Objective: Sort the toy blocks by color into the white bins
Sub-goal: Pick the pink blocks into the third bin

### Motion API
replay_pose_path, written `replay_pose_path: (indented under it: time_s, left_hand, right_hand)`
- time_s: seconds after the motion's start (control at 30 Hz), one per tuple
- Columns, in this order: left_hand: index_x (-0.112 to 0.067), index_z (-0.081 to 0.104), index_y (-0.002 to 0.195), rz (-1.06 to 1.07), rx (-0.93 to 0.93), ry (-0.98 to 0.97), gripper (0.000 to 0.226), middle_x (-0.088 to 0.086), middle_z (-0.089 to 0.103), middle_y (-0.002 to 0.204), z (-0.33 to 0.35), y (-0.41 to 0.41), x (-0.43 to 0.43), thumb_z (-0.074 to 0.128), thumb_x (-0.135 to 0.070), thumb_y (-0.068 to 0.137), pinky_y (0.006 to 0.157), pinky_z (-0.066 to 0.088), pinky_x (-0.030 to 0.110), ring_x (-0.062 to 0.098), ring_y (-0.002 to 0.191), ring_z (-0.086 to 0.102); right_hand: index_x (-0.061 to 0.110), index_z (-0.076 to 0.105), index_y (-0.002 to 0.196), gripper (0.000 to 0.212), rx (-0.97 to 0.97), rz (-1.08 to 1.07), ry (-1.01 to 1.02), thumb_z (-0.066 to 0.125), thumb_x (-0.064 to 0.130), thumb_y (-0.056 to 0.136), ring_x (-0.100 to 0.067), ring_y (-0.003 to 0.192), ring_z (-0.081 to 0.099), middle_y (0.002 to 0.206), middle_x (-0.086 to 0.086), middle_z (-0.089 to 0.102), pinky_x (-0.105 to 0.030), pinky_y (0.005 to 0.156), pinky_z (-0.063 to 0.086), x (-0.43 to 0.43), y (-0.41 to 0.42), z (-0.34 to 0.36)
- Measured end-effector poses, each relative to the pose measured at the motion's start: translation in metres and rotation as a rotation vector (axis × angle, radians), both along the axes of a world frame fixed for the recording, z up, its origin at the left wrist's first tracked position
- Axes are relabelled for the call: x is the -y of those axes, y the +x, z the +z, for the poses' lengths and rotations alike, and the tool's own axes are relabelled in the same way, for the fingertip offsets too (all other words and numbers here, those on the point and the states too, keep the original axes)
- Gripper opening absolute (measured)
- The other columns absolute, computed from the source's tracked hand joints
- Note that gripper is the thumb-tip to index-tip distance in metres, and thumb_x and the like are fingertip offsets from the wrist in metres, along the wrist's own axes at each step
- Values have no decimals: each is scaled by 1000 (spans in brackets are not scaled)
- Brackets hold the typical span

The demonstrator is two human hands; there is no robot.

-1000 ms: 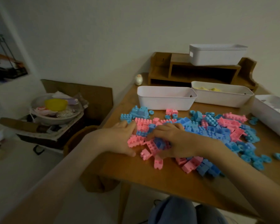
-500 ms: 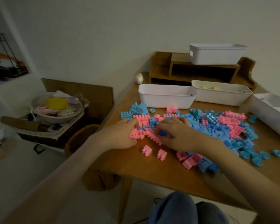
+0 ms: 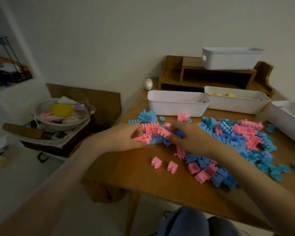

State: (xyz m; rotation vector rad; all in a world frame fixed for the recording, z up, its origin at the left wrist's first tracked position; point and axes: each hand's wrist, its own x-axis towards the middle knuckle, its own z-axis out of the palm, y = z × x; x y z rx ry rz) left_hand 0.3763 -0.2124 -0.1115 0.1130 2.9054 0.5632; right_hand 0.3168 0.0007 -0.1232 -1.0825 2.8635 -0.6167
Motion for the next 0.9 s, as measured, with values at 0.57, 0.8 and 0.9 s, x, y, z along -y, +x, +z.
replay_pose_path:
  time_s: [0.57,0.8,0.9]
  left_hand:
    - [-20,53,90,49,-437,222,22,-1,61,97,34,-133,-24,66,-37,84,70,41,31,15,86,57]
    - [-25,54,87,99,-333,110,27,-5,61,88,9,-198,-37,59,-51,84,80,49,36,17,86,58]
    - [-24,63,104,67,-230,-14,33,1,65,105,3,-204,-38,53,-51,89,89,49,39,18,95,59]
  right_hand:
    - [15,57,106,15,-166,-334,-339,52,21,94,-10,87,49,98,1,58,-19,68,35,-25,-116,24]
    - [21,57,118,25,-106,-409,-130,46,20,96,-21,107,56,124,-5,58,-26,82,43,-14,-161,6]
    - [24,52,126,30,-60,-373,-110,44,29,97,-20,112,55,129,-3,56,-28,87,42,-15,-163,0]
